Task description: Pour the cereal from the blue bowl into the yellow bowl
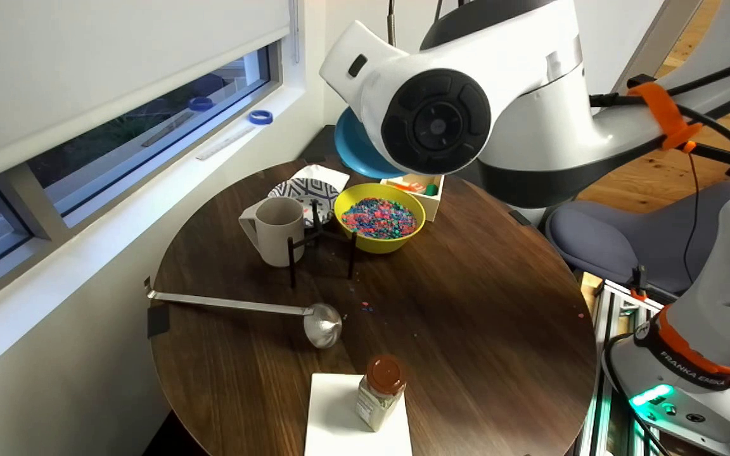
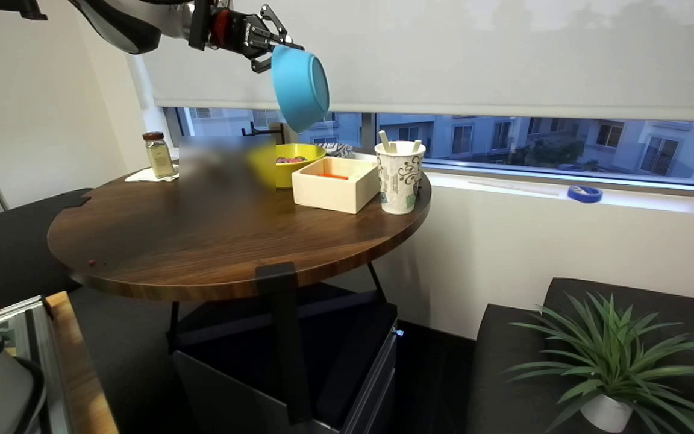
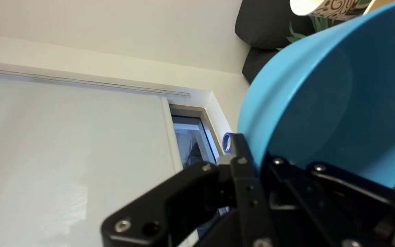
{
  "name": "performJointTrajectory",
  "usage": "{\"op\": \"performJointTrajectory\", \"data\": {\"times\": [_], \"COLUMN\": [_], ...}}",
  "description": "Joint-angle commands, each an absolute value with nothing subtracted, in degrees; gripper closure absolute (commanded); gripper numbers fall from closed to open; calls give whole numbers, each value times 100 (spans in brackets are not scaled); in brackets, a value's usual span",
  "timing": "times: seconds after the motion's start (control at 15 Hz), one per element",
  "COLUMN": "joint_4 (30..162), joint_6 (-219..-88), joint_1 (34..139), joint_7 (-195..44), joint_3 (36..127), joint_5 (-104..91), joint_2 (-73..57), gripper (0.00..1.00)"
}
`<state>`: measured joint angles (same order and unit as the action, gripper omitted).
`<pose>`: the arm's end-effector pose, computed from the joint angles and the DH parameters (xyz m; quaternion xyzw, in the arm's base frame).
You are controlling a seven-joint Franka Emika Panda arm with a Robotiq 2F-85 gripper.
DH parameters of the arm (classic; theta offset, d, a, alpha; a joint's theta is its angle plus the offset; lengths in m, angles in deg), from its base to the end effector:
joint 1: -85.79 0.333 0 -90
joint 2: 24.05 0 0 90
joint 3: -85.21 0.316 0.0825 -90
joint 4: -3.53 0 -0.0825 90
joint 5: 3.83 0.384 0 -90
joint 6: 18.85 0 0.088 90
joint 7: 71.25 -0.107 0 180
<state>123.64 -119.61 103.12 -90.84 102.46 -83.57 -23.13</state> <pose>0.4962 0.2353 0.4520 0.7207 0.3255 0.1524 0.5928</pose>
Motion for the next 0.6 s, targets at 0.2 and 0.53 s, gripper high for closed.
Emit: {"op": "performJointTrajectory", "data": {"times": [0.2, 0.53], "joint_4": [12401, 12327], "joint_6": [-11876, -12143], "joint_1": [10316, 10210], "joint_7": [-9329, -8858], "joint_3": [10254, 10143], "joint_5": [-8569, -7108], "joint_2": [-2443, -2946], "gripper": [99, 99]}}
